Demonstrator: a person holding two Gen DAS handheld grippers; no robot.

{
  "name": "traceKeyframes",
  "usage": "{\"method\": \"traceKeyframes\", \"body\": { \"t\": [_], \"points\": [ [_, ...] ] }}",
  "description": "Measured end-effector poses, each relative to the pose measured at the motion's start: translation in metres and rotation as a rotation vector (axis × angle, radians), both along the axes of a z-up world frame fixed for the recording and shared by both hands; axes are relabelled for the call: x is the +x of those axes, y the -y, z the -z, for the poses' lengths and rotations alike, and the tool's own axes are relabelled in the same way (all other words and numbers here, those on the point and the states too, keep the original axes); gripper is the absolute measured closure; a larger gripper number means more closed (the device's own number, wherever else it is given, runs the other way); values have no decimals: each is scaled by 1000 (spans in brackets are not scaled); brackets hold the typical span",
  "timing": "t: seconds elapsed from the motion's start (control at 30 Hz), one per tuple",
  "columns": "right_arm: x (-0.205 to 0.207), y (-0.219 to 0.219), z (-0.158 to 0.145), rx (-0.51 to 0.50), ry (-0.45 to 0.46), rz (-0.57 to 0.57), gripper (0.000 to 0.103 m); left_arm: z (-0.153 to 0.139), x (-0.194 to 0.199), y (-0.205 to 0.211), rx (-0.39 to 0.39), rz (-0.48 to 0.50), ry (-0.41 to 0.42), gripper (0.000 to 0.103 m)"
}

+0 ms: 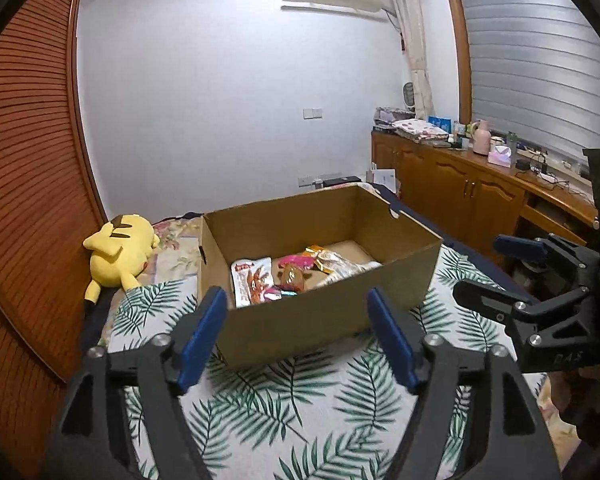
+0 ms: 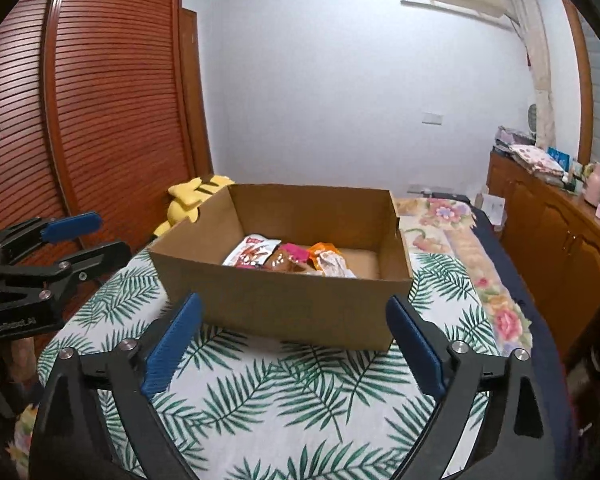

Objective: Organize snacks

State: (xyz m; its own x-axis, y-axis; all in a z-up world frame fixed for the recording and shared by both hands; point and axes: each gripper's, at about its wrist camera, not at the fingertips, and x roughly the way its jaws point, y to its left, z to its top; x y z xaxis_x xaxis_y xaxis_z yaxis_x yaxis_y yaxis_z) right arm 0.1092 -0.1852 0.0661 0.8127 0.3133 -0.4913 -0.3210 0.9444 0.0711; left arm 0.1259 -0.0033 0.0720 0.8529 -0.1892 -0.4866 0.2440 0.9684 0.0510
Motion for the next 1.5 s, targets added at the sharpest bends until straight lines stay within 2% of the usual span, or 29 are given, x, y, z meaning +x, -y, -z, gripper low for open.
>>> {"method": "traceKeyframes", "body": {
  "t": [0.03,0.1,0.17,0.2,0.23,0.6,0.73,1.07,1.5],
  "points": [
    [-4,0,-1,2,1,2,0,0,-4,0,2,-3,0,26],
    [-9,0,-1,3,4,4,0,-1,-12,0,8,-14,5,25],
    [-16,0,-2,-4,7,14,0,-2,-22,1,13,-34,15,16],
    [-21,1,-3,-5,8,15,0,-1,-25,1,11,-35,21,9],
    [-24,1,-3,-6,8,16,0,-1,-31,1,3,-34,32,6],
    [-49,0,-2,-17,33,78,0,6,-71,1,-9,-103,96,3],
    [-60,2,-2,-7,55,104,0,11,-78,3,-13,-130,93,3],
    [-86,6,0,-10,82,153,0,23,-100,-1,-85,-155,99,3],
    [-105,13,10,-6,72,194,0,31,-104,-1,-72,-167,93,3]
  ]
}}
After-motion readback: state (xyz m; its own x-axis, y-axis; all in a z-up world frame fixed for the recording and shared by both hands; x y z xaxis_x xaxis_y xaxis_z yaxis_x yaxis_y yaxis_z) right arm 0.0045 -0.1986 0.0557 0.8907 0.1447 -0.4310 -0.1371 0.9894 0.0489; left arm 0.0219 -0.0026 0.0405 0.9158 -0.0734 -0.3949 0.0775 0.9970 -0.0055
